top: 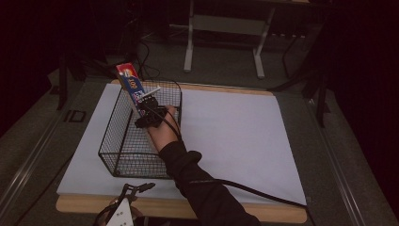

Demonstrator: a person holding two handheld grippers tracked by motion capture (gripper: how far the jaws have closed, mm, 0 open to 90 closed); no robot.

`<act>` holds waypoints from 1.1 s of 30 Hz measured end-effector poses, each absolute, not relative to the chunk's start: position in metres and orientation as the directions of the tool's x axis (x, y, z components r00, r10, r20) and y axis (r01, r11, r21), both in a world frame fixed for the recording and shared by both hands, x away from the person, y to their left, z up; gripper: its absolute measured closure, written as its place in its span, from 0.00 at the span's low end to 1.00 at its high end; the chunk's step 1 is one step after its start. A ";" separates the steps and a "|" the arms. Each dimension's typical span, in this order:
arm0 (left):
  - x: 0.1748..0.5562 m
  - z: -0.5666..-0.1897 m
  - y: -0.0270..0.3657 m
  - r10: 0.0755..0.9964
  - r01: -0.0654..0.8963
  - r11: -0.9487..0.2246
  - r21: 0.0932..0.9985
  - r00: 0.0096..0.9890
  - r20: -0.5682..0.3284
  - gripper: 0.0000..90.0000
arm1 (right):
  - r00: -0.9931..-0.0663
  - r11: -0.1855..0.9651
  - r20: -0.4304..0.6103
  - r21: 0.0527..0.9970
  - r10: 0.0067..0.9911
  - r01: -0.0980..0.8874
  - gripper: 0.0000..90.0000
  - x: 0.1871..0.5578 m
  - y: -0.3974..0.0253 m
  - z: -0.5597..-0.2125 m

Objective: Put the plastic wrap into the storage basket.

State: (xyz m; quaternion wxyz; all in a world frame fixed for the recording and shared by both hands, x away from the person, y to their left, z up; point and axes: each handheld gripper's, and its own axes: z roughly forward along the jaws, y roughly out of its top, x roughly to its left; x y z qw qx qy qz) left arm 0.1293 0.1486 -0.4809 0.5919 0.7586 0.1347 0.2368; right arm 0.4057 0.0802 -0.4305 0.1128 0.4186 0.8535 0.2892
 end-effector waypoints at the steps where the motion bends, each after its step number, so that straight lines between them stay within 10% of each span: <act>1: 0.129 -0.481 0.149 0.485 -0.076 -0.261 0.962 0.851 0.199 0.00 | -0.625 0.488 0.041 0.586 0.780 0.647 0.43 0.406 0.080 -0.432; 33: 0.131 -0.482 0.147 0.482 -0.066 -0.270 0.961 0.855 0.194 0.00 | -0.733 0.560 0.053 0.609 0.678 0.562 0.15 0.402 0.052 -0.429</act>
